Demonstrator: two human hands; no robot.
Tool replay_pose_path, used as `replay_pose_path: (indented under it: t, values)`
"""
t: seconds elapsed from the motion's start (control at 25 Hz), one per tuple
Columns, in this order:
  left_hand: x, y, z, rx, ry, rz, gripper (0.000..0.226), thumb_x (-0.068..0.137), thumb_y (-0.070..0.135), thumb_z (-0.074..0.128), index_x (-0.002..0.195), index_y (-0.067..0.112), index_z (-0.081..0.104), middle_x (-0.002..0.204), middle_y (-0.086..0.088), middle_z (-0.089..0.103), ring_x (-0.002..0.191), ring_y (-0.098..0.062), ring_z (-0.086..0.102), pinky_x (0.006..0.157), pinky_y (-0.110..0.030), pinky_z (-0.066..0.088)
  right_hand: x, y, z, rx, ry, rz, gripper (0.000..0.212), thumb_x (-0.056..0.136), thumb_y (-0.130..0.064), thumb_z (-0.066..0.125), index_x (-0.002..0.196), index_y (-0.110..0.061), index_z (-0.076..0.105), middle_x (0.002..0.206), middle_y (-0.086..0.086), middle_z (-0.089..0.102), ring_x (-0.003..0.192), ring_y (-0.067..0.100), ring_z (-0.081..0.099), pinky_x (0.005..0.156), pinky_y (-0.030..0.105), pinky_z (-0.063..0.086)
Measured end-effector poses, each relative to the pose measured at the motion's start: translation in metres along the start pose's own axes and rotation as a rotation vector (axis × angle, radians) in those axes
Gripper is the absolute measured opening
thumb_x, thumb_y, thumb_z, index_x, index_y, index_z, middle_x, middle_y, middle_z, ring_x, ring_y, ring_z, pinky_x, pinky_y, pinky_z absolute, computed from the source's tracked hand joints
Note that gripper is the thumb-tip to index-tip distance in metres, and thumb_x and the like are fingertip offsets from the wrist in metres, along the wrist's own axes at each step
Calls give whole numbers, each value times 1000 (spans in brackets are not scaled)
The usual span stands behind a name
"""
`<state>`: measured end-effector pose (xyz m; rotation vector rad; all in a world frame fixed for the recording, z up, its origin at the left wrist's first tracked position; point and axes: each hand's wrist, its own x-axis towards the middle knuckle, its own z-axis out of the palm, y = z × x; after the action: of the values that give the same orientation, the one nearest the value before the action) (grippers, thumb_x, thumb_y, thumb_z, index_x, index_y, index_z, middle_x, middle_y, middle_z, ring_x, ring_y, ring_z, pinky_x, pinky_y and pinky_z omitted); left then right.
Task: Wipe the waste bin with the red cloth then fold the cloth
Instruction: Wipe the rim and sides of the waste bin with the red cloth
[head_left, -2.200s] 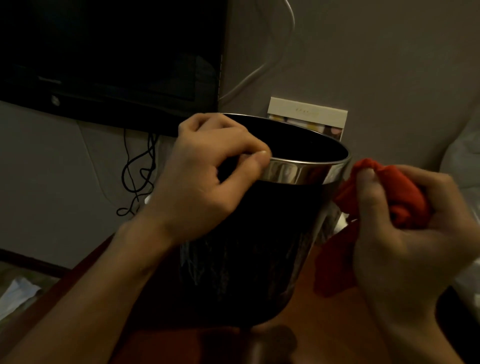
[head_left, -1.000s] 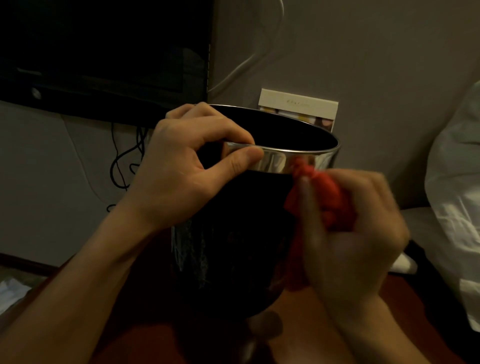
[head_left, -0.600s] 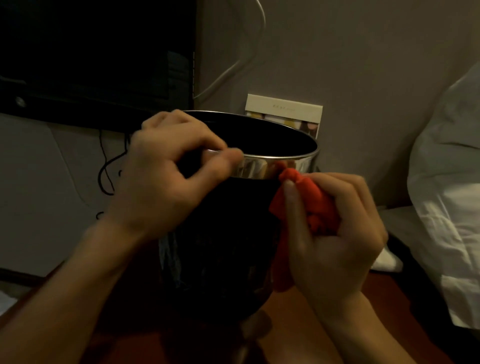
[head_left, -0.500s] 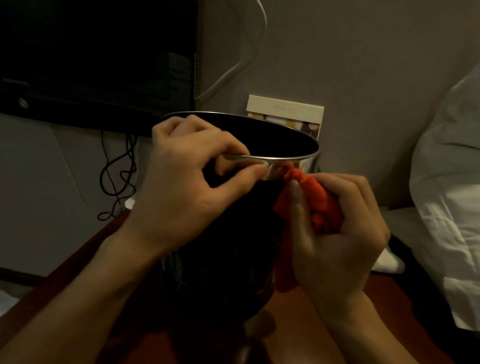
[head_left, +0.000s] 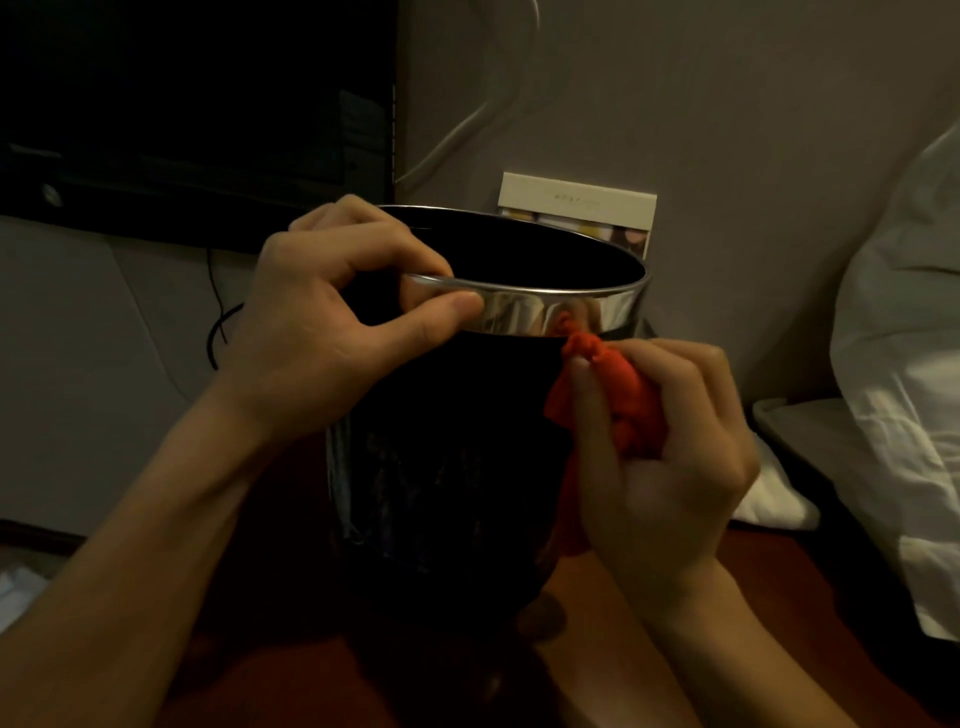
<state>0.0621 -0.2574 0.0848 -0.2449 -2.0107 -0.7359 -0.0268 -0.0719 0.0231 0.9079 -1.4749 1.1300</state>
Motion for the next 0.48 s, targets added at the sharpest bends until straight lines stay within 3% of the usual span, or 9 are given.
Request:
replay_pose_path:
  t: [0.12,0.24,0.4,0.48]
  values:
    - [0,-3,1,-1,1,14,11,77,48,65,78,38,61,91,12,57,95,-13,56,89,-50,45,-11,-5,5,-7,-2,13,19,92,-13,69,96,6,69,98,3,57,90,2,51,84,5,39]
    - [1,-6,-2,-4,-15,12,8,78,48,64,81,42,60,93,13,56,98,-13,56,90,-50,45,-27,-14,12,26,-121,-55,16,90,-13,74,96,1,73,95,8,66,86,8,59,74,17,50]
    - [2,-5,-7,18,-65,66,13,83,42,61,95,39,59,96,20,57,101,-13,56,94,-48,43,-7,-9,2,74,-63,49,19,91,-20,71,94,0,71,93,3,63,85,6,57,81,8,41]
    - [2,-5,-7,34,-75,103,13,85,39,60,98,37,59,95,22,58,101,-11,56,94,-49,42,1,-2,-4,65,-28,85,19,92,-20,71,96,-2,70,94,4,63,85,9,57,81,9,40]
